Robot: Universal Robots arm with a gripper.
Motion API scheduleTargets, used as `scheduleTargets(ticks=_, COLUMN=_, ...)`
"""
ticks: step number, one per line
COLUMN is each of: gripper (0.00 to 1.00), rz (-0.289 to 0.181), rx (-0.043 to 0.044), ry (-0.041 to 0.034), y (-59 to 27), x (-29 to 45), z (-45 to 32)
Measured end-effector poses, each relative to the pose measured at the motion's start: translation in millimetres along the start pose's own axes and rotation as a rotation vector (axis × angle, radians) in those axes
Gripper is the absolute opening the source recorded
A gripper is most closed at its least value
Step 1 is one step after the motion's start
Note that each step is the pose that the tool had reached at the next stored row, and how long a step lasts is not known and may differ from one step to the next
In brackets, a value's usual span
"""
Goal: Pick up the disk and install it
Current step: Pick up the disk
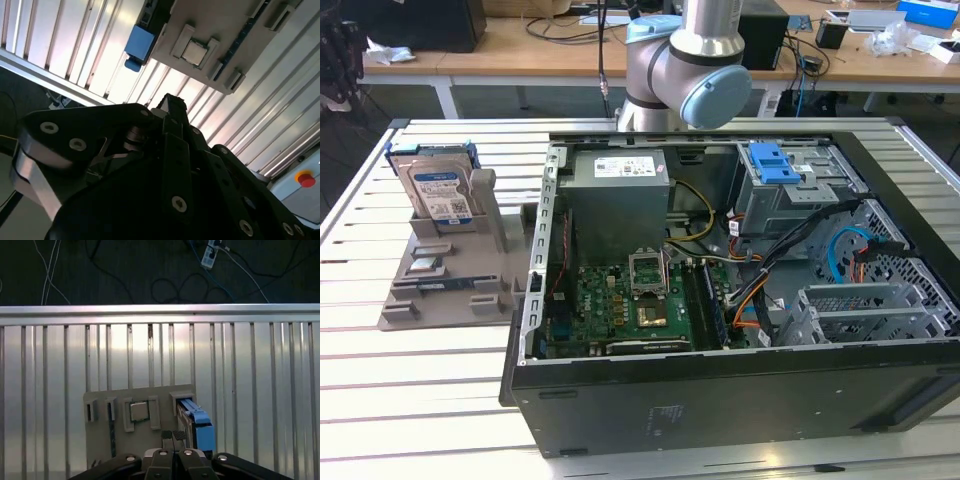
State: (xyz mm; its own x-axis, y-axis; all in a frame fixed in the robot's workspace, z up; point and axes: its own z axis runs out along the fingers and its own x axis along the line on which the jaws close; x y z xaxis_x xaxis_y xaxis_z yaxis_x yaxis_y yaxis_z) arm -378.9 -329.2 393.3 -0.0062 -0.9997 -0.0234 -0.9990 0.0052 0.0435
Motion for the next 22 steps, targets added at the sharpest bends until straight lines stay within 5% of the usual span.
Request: scheduleTargets(ticks=22, gripper=0.11, rz=-0.218, rx=-0.0051, ry=0.0095, y=0.0, x=0.0, z=0.0)
